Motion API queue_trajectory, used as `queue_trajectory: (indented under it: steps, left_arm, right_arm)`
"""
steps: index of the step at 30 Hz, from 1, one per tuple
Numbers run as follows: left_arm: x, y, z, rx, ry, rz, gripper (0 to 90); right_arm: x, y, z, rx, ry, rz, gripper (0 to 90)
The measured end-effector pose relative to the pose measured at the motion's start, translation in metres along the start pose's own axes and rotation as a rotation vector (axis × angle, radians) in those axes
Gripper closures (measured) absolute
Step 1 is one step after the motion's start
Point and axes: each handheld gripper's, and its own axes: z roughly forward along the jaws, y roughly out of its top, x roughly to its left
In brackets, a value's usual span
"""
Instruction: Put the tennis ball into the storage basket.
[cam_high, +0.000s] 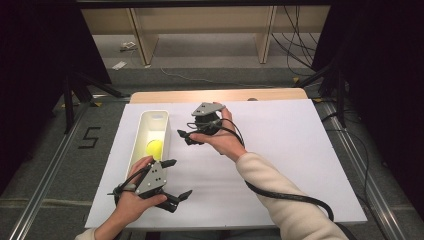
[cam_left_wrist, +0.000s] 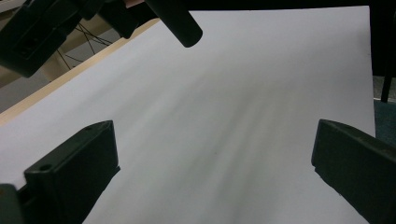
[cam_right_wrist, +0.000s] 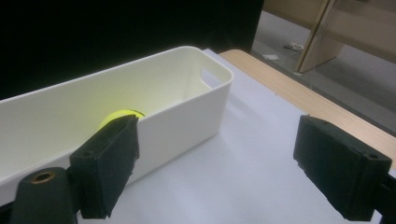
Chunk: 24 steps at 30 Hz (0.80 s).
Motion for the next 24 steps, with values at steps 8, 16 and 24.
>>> queue_trajectory:
  steps: [8, 16, 24]
  left_arm:
    - [0.000, 0.000, -0.001, -0.001, 0.004, -0.003, 0.1]
    - [0.001, 0.000, 0.000, -0.008, 0.003, 0.005, 0.0]
    - [0.002, -0.001, -0.001, 0.000, 0.009, -0.007, 0.0]
  right_arm:
    - [-0.007, -0.009, -0.012, 0.000, -0.013, 0.012, 15.0]
    - [-0.023, -0.023, -0.040, 0.003, -0.058, 0.015, 15.0]
    - [-0.041, -0.048, -0.074, 0.028, -0.116, 0.048, 15.0]
